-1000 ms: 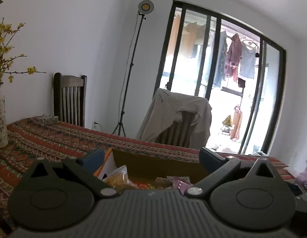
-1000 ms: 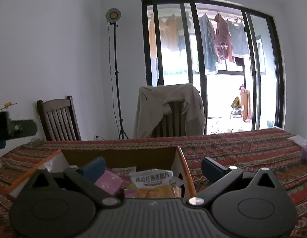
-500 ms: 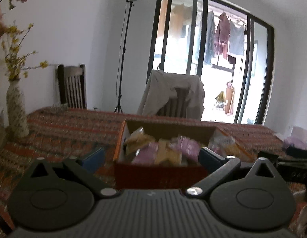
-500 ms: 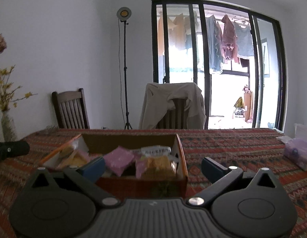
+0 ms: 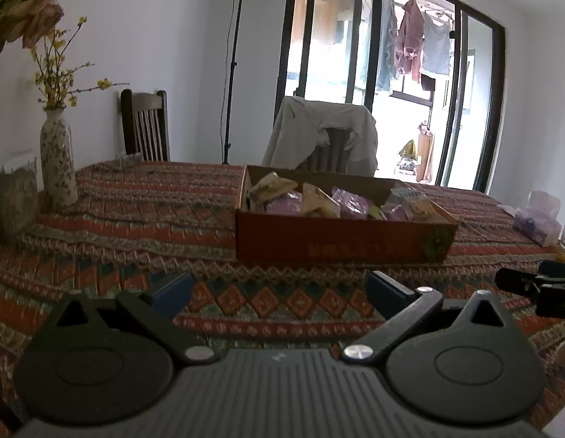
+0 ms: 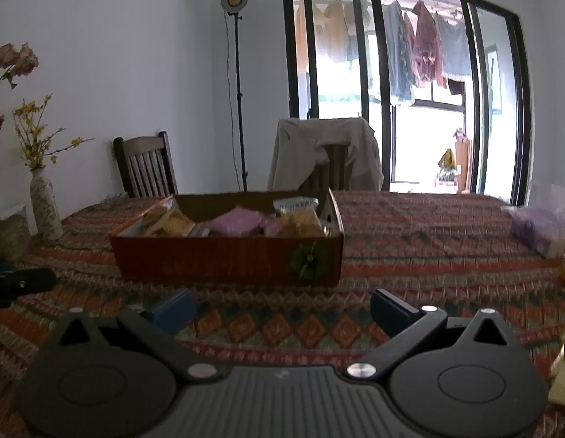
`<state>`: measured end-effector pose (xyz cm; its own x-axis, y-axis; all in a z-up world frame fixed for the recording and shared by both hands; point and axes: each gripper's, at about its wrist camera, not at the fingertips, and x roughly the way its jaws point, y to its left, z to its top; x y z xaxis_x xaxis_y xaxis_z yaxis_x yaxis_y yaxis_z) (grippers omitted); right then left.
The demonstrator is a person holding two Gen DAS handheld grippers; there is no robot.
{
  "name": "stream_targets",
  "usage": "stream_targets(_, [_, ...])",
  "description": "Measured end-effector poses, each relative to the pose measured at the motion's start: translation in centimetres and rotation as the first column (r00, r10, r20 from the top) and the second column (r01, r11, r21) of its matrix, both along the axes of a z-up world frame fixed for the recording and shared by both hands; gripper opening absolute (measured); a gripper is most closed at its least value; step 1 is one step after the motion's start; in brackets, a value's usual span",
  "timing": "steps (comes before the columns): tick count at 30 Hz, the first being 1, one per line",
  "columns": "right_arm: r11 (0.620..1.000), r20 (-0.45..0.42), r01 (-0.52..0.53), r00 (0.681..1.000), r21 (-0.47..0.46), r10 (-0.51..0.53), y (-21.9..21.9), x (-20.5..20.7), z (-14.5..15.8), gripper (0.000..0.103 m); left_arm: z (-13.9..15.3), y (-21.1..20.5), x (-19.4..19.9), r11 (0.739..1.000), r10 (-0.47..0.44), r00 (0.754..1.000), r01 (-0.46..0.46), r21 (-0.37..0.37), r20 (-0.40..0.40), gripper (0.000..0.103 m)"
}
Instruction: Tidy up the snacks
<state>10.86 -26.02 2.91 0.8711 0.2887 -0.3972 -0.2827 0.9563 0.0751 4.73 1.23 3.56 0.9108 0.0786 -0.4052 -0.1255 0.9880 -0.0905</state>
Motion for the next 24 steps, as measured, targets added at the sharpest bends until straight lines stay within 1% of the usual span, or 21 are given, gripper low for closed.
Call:
stream_targets(9, [1.0, -0.062, 0.021, 0.998, 0.021, -0.02, -0.8, -1.8, -1.5, 0.103, -0.9, -0.8, -1.6, 1.0, -0.024, 1.0, 0.024, -0.007, -0.014, 0.103])
stream_targets(24, [1.0, -0.059, 0.026, 0.998, 0.017, -0.025, -0.7, -3.0, -1.2, 0.103, -1.2, -0.7, -2.8, 1.0, -0.019, 1.0, 0.018, -0.006, -0.015, 0.103])
